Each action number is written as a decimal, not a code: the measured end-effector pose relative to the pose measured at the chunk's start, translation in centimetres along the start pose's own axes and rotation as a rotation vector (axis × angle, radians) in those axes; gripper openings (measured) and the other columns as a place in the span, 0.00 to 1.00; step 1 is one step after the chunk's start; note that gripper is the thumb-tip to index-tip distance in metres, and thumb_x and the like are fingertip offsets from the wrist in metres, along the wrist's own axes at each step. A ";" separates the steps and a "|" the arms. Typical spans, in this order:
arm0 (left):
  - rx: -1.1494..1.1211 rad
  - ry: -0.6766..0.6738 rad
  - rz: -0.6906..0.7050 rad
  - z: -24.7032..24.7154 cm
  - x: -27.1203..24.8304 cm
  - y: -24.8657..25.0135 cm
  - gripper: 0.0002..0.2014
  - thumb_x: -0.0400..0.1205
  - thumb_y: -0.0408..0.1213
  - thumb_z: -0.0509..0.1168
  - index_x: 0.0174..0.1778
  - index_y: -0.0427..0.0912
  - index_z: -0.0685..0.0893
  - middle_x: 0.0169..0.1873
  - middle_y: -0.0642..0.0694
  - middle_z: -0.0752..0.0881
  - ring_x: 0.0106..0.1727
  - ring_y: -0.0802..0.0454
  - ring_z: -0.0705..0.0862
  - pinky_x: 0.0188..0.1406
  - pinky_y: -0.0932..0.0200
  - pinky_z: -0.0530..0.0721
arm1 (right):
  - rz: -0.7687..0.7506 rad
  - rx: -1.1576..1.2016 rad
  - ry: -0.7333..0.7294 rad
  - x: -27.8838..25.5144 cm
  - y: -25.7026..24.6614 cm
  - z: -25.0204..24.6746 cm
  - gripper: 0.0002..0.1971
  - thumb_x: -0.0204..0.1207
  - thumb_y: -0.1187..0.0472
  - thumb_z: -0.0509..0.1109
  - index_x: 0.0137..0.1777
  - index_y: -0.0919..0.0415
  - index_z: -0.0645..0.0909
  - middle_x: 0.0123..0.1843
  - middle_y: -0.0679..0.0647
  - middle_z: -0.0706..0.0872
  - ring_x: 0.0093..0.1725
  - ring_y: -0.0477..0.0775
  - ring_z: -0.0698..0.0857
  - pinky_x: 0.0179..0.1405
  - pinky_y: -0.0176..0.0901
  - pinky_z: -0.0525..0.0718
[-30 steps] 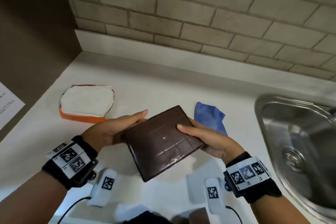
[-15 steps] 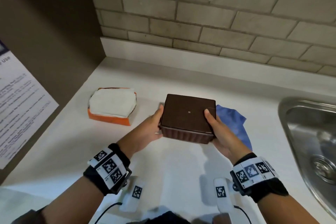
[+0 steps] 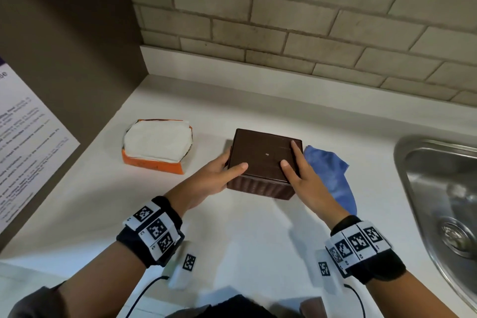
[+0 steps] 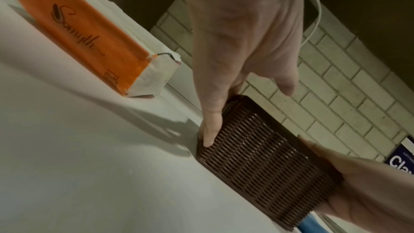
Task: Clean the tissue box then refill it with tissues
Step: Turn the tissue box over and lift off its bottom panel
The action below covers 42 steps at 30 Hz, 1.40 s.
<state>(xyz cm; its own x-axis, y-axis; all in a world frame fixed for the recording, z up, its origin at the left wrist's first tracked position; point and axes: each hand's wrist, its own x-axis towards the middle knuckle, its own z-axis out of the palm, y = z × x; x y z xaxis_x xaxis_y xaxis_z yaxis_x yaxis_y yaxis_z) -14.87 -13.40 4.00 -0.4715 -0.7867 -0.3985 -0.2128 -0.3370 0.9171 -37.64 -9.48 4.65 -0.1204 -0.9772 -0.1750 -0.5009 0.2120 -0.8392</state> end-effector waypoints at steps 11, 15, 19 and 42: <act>0.213 0.136 0.233 0.8 1.8 -3.4 0.52 0.71 0.47 0.77 0.85 0.65 0.51 0.79 0.57 0.73 0.78 0.58 0.75 0.81 0.43 0.72 | -0.387 -0.912 -0.268 0.2 0.0 -2.2 0.43 0.77 0.38 0.57 0.84 0.58 0.45 0.87 0.54 0.42 0.86 0.53 0.42 0.85 0.49 0.46; 0.297 0.253 0.245 1.3 2.1 -3.9 0.45 0.73 0.49 0.73 0.80 0.76 0.53 0.73 0.61 0.80 0.74 0.59 0.79 0.78 0.44 0.75 | -0.458 -1.023 -0.249 0.7 -0.1 -2.5 0.46 0.76 0.32 0.33 0.81 0.66 0.62 0.83 0.62 0.63 0.82 0.56 0.60 0.78 0.47 0.59; 0.338 0.293 0.226 1.5 2.4 -4.3 0.41 0.74 0.48 0.69 0.80 0.72 0.56 0.67 0.59 0.84 0.69 0.53 0.84 0.73 0.44 0.79 | -0.445 -1.136 -0.251 0.7 0.3 -2.6 0.42 0.85 0.42 0.31 0.69 0.71 0.78 0.69 0.66 0.83 0.67 0.65 0.83 0.61 0.57 0.83; 0.363 -0.049 0.273 -1.4 5.0 -2.3 0.75 0.63 0.37 0.84 0.76 0.73 0.22 0.85 0.56 0.53 0.86 0.59 0.59 0.84 0.47 0.65 | -0.637 -1.574 -0.291 0.4 1.1 -5.3 0.31 0.78 0.73 0.57 0.74 0.84 0.46 0.71 0.86 0.69 0.64 0.81 0.80 0.38 0.56 0.90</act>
<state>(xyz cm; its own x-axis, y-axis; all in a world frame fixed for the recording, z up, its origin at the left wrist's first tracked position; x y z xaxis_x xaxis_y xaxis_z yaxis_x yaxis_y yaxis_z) -15.55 -17.24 -0.07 -0.5906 -0.7929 -0.1502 -0.3567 0.0896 0.9299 -42.78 -9.61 6.34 0.4731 -0.8384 -0.2705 -0.7182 -0.5449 0.4328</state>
